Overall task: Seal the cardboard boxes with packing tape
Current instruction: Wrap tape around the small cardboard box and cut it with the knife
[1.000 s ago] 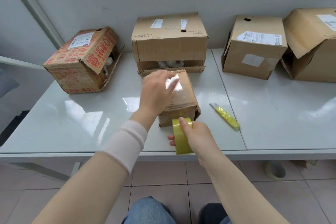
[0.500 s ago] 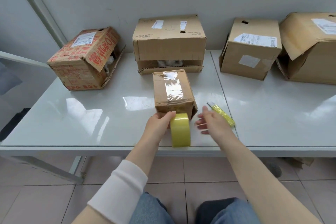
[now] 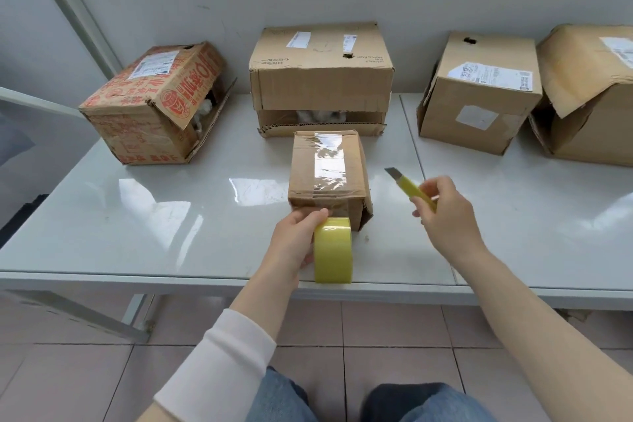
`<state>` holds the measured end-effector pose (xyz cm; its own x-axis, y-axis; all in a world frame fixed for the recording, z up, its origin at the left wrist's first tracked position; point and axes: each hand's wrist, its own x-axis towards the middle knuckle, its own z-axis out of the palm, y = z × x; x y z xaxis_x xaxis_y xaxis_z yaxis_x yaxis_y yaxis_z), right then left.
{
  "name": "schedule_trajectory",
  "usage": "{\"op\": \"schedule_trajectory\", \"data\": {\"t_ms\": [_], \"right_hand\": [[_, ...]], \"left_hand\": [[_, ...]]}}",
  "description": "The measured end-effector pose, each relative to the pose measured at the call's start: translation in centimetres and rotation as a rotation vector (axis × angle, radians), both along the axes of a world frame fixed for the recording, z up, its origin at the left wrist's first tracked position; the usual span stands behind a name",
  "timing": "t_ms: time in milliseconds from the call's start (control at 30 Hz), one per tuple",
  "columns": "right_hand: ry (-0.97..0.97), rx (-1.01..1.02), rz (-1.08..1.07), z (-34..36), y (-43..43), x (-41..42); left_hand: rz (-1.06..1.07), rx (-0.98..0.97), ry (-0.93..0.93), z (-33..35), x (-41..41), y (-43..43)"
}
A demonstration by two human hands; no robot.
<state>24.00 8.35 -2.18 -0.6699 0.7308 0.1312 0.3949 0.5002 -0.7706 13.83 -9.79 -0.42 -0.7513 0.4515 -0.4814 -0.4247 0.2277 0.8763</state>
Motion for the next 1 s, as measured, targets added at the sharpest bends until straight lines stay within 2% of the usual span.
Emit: {"op": "schedule_trajectory", "data": {"t_ms": [67,167,267,767,1000], "right_hand": [[0.108,0.169,0.173,2.3,-1.2,0.0],[0.116,0.539,0.410,4.3,-2.8,-0.6],[0.064,0.683,0.510,4.1,-3.5,-1.2],[0.026,0.897,0.480,4.1,-5.4,-2.9],[0.021,0.867,0.490,3.7,-5.6,-2.8]], "left_hand": [[0.005,0.019,-0.014,0.0,-0.1,-0.1],[0.009,0.034,-0.026,0.0,0.0,-0.1],[0.024,0.036,-0.026,0.1,0.0,-0.1],[0.100,0.085,-0.072,0.1,0.0,0.2],[0.126,0.079,-0.064,-0.1,0.1,0.4]]}}
